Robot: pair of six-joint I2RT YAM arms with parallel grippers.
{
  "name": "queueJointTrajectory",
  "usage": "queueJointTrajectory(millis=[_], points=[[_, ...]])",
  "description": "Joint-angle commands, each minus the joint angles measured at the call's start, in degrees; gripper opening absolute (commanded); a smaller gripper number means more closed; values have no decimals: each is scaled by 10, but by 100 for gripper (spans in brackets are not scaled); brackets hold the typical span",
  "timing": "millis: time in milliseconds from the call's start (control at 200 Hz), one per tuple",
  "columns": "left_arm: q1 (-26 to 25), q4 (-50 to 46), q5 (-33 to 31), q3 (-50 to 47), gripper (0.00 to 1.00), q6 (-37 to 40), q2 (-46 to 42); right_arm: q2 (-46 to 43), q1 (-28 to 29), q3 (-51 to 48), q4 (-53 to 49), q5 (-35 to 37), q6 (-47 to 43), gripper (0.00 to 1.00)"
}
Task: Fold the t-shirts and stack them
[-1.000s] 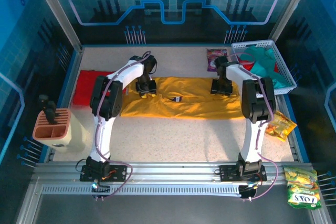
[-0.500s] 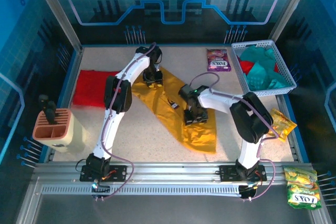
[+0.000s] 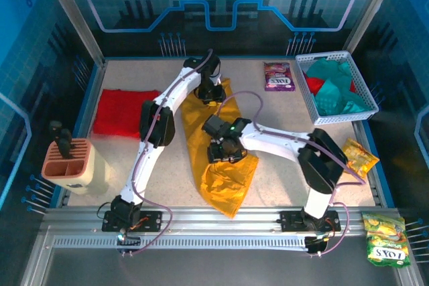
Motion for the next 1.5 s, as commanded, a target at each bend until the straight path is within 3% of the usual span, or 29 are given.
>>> queueJointTrajectory(millis=[0, 170, 290, 535, 846, 1126, 1301, 1496], points=[[15, -36, -28, -13, 39, 21, -90, -58, -43, 36, -35, 69, -55, 64], [38, 8, -73, -190, 42, -12, -254, -52, -103, 92, -21, 64, -150, 66], [49, 66, -88, -350, 44, -33, -377, -11, -130, 141, 23, 10, -199, 67], [51, 149, -103, -643, 45, -89, -586, 168, -138, 337, -14, -62, -285, 67], [42, 174, -98, -865, 46, -168, -772, 368, -139, 499, -81, -55, -323, 65], [22, 184, -84, -940, 46, -201, -812, 521, -181, 662, -170, 23, -281, 64], [-1, 219, -74, -956, 45, -222, -793, 552, -229, 694, -175, 54, -200, 60], [-35, 258, -71, -954, 45, -233, -736, 551, -294, 686, -108, -11, -81, 59]])
